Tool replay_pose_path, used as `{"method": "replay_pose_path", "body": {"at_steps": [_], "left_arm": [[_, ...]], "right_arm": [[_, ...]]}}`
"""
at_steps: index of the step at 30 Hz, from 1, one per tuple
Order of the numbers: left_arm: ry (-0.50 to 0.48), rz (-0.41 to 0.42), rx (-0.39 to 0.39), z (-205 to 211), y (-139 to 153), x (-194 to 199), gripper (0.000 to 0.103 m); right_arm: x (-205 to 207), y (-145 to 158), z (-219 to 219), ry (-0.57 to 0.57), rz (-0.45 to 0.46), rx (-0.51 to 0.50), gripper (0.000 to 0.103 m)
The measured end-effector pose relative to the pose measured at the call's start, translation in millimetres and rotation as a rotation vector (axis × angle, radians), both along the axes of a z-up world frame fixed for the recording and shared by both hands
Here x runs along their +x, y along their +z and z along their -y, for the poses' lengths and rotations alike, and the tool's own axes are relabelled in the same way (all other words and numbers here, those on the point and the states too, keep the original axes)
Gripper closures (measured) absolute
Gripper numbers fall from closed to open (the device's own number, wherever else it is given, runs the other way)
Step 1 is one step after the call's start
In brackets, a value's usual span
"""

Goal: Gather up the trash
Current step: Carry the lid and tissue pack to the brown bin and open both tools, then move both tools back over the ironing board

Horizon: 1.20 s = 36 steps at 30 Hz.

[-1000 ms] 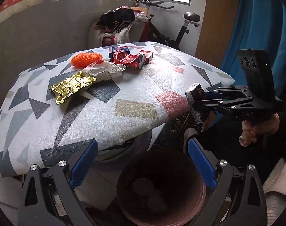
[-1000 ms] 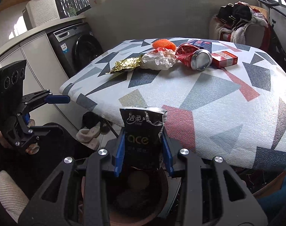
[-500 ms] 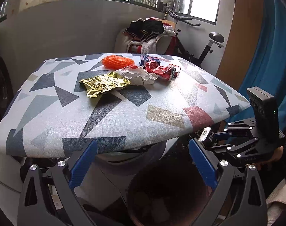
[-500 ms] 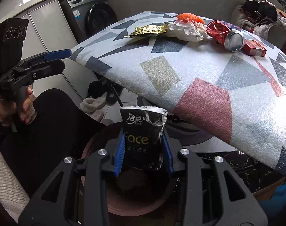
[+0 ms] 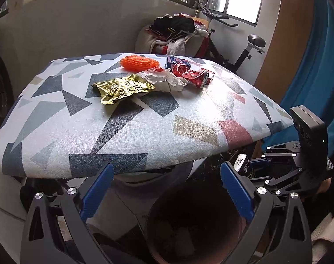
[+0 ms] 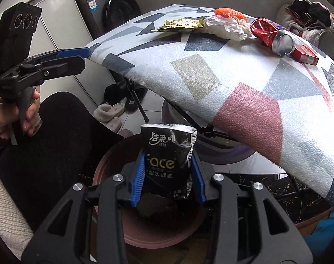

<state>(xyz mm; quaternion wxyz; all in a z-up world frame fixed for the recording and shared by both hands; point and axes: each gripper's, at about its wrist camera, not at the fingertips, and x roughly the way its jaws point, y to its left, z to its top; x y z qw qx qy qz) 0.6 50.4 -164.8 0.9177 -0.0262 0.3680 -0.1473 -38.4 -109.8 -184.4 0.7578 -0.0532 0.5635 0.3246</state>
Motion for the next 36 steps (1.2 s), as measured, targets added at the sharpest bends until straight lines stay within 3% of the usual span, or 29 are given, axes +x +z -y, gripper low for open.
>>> {"method": "replay_pose_path", "body": {"at_steps": [2,3,4,7,21,27,32,36], "left_arm": [[-0.001,-0.001,0.002,-0.4,0.0,-0.2,0.008],[-0.002,-0.001,0.005,-0.1,0.0,-0.2,0.008],[-0.003,-0.001,0.007,-0.1,-0.1,-0.3,0.008],[-0.002,0.000,0.007,-0.3,0.0,-0.6,0.008],[0.022,0.001,0.003,-1.7,2.9,1.9,0.008],[0.027,-0.003,0.012,-0.2,5.6,6.2,0.008],[0.061,-0.005,-0.034,-13.0,10.8,16.9,0.008],[0.075,0.014,-0.046,-22.2,20.5,28.1,0.008]], "right_arm": [[1.0,-0.7,-0.1,-0.006,0.002,-0.011,0.044],[1.1,-1.0,0.2,-0.013,0.006,-0.022,0.030],[1.1,-1.2,0.7,-0.019,0.010,-0.028,0.023],[1.5,-1.1,2.3,-0.032,0.019,-0.043,0.014],[16.5,13.2,26.0,-0.166,0.060,-0.041,0.006],[30.1,28.0,40.6,-0.243,0.127,-0.090,0.006],[46.7,41.6,50.6,-0.288,0.206,-0.173,0.006],[61.3,49.7,54.9,-0.299,0.238,-0.176,0.006]]}}
